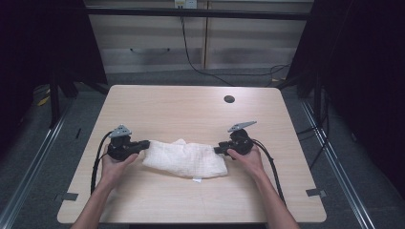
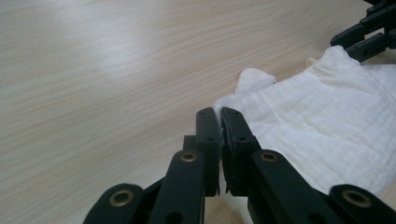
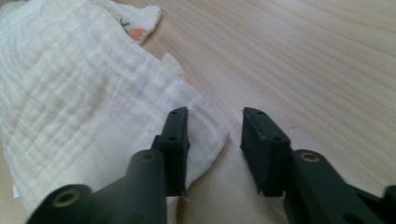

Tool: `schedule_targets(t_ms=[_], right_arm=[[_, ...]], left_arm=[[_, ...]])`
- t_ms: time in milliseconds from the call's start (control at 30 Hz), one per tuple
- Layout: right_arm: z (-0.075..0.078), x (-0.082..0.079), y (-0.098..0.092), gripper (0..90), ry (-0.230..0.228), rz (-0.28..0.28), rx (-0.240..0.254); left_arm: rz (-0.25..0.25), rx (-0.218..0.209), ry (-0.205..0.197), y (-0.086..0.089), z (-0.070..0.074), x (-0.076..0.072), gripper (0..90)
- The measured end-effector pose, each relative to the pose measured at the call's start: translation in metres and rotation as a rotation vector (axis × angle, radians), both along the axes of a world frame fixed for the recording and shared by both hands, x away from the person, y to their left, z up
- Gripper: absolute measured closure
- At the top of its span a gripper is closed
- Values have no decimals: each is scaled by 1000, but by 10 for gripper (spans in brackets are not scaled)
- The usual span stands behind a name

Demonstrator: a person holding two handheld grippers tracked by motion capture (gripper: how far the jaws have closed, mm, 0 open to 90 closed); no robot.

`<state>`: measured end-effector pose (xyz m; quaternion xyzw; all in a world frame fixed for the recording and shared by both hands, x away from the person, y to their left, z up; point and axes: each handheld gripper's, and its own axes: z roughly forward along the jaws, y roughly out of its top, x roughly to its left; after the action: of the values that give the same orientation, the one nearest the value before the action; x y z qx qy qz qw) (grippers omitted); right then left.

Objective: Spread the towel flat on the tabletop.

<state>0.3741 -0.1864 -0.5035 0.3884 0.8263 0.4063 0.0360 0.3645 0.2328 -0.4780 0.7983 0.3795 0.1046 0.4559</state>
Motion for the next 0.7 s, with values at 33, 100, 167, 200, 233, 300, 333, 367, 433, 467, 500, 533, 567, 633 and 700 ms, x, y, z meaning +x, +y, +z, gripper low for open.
schedule_targets(t_ms=[33,100,167,200,233,300,333,367,433,467,500,533,567,633,700], right_arm=[[0,0,0,670,-4,0,6],[0,1,0,675,2,0,10],[-2,0,1,681,5,1,7],[-3,0,2,693,-2,3,1],[-3,0,3,711,1,3,-12],[-4,-1,4,752,-11,6,-15],[-4,-1,5,776,-19,14,-18],[-5,-1,6,809,-19,21,-12],[-6,-2,8,873,-13,29,-1],[-6,-2,9,886,-10,27,3],[-6,-2,9,893,-14,27,11],[-6,-2,8,896,-15,24,18],[-6,-2,8,896,-15,24,18],[0,-4,5,899,-23,11,49],[7,-6,1,900,-35,4,70]], left_arm=[[7,-2,-2,0,0,0,862],[5,-9,0,2,1,0,862],[7,-6,-3,3,0,0,862],[8,-5,0,3,0,0,862],[9,-5,0,3,0,0,862],[8,-5,-1,3,-1,0,862],[7,-3,-1,3,-1,0,862],[8,-5,-2,3,-1,0,862],[8,-4,-1,3,0,0,862],[13,-9,-3,3,0,0,862],[10,-8,-2,4,0,-1,862],[8,-11,-2,5,0,-1,862],[8,-11,-2,5,0,-1,862],[16,-13,-5,7,1,-1,862],[17,-21,-2,8,1,0,862]])
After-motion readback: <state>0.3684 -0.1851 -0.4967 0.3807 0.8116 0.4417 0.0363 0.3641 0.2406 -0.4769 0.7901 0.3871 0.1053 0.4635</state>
